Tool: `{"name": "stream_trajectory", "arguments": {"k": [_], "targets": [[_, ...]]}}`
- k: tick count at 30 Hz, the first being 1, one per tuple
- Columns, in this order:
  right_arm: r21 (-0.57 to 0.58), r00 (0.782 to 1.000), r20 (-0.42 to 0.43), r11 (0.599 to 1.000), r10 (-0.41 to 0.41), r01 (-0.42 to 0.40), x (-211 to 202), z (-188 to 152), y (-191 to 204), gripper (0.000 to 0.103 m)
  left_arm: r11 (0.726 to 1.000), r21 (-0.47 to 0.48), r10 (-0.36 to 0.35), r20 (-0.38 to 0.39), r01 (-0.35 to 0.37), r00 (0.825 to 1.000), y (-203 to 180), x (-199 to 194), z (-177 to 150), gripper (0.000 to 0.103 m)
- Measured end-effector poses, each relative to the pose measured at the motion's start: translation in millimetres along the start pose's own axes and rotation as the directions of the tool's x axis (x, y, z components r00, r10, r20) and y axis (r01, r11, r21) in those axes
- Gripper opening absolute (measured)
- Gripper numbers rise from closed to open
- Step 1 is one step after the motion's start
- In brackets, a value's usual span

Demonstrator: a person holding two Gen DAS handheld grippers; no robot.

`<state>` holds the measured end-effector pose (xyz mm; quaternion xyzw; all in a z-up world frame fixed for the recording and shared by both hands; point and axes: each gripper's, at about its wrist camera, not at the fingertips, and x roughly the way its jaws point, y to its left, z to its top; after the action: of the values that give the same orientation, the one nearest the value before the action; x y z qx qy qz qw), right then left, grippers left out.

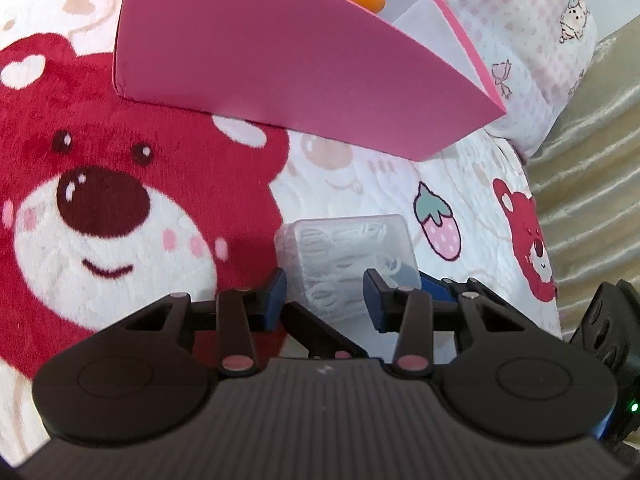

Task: Organize objects
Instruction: 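Lower the left gripper around the clear plastic case and close it, then lift the clear plastic case and carry it toward the pink box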

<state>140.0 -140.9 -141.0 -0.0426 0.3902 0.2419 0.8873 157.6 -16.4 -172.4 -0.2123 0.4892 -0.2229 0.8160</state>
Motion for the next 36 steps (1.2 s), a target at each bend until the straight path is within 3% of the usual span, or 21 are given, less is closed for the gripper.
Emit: {"name": "stream_trajectory", "arguments": {"k": [11, 24, 36], "targets": [[-0.035, 0.998, 0.012, 0.998, 0.06, -0.06, -22.9, -8.0, 10.3, 0.097, 0.997, 0.048, 0.059, -0.019, -0.058, 0.998, -12.0, -22.3, -11.3, 0.045], [-0.065, 0.997, 0.04, 0.996, 0.059, -0.056, -62.4, -0.3, 27.2, 0.097, 0.988, 0.108, 0.114, -0.026, -0.111, 0.993, -40.7, -59.5, -14.6, 0.045], [-0.111, 0.996, 0.074, 0.993, 0.055, -0.047, -98.0, 16.7, 35.8, 0.096, 0.988, 0.115, 0.102, -0.006, -0.1, 0.995, -60.7, -88.5, -9.6, 0.045]]}}
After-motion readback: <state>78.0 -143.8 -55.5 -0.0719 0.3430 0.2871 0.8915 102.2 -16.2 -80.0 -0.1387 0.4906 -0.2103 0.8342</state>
